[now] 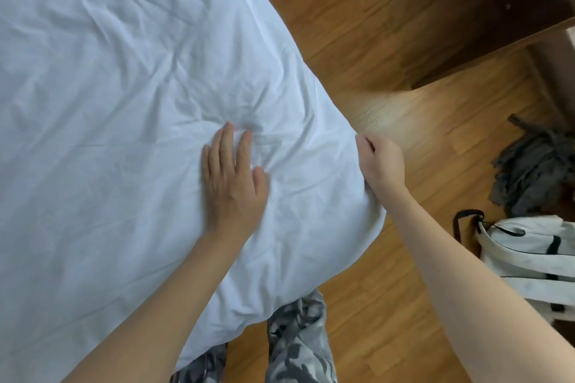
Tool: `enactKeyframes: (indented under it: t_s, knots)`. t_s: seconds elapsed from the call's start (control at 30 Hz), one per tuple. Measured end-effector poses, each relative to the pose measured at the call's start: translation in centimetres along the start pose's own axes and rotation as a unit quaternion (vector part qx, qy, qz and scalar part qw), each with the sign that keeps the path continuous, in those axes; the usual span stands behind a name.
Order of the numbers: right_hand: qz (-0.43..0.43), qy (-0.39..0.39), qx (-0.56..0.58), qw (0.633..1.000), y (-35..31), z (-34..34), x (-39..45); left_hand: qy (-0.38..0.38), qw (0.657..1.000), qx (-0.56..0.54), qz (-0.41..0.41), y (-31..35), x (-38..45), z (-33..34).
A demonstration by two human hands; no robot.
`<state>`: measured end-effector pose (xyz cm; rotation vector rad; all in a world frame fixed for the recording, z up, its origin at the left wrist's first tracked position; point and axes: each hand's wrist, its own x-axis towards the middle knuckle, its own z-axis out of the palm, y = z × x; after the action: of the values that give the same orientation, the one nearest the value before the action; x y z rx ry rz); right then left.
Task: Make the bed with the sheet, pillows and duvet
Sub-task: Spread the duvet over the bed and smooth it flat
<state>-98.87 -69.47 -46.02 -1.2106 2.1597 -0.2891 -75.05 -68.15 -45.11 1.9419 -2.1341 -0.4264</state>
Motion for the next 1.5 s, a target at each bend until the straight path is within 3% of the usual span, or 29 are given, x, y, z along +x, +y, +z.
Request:
enactKeyframes:
  t_s: [0.1,0.17,0.37,0.43,0.5,0.57,0.7,0.8,0.9,0.97,1.07,1.17,1.27,1.33,1.5]
  knots:
    - [-0.072,0.154,-0.089,0.981,2.4,-2.6,-2.0,-0.006,0.999,-0.027,0.025,1.1,0.8,-0.2]
    - [-0.075,0.19,-0.115,0.972,4.6,-3.4,-3.3,-0.031,0.997,-0.003,0.069,1.3,1.1,-0.2]
    - [0.09,-0.024,-0.176,0.98,3.7,1.1,0.8,-0.105,0.979,0.125,0.125,-0.5,1.1,0.5]
    - [0.148,-0.014,-0.163,0.975,3.6,0.9,1.7,-0.101,0.977,0.129,0.14,-0.2,0.7,0.7]
    - [0.151,0.037,-0.143,0.977,2.9,-0.2,1.4,-0.108,0.965,0.122,0.206,1.0,-0.7,1.2]
    - [0.093,0.102,-0.118,0.983,1.0,-1.0,1.1,-0.144,0.937,0.1,0.301,3.0,-2.7,2.1]
    - [-0.137,0.161,-0.067,0.975,-5.8,0.3,0.1,-0.249,0.85,0.068,0.459,7.3,-7.0,3.8]
    - [-0.319,0.128,-0.08,0.936,-11.6,3.4,-2.1,-0.254,0.842,0.015,0.476,7.6,-8.0,2.7]
    - [-0.438,0.059,-0.088,0.893,-17.0,6.2,-5.2,-0.179,0.897,-0.041,0.402,4.7,-6.9,0.2]
    - [-0.467,0.044,-0.092,0.878,-19.3,7.6,-6.4,-0.09,0.931,-0.099,0.341,0.6,-5.6,-2.3]
    - [-0.432,0.05,-0.099,0.895,-21.9,9.8,-6.8,0.023,0.967,-0.065,0.246,-9.9,-3.1,-6.6]
    - [-0.365,0.055,-0.138,0.919,-25.0,13.3,-6.6,0.058,0.995,0.042,0.064,-22.8,-2.1,-10.7]
    - [-0.309,0.04,-0.168,0.935,-29.3,18.3,-8.0,0.041,0.988,0.091,-0.116,-34.3,-5.1,-13.8]
    - [-0.306,0.014,-0.183,0.934,-32.4,23.1,-11.0,0.024,0.977,0.106,-0.182,-41.1,-9.3,-15.1]
    - [-0.454,-0.098,-0.223,0.857,-39.7,40.5,-28.0,0.031,0.954,0.137,-0.267,-56.2,-24.5,-18.0]
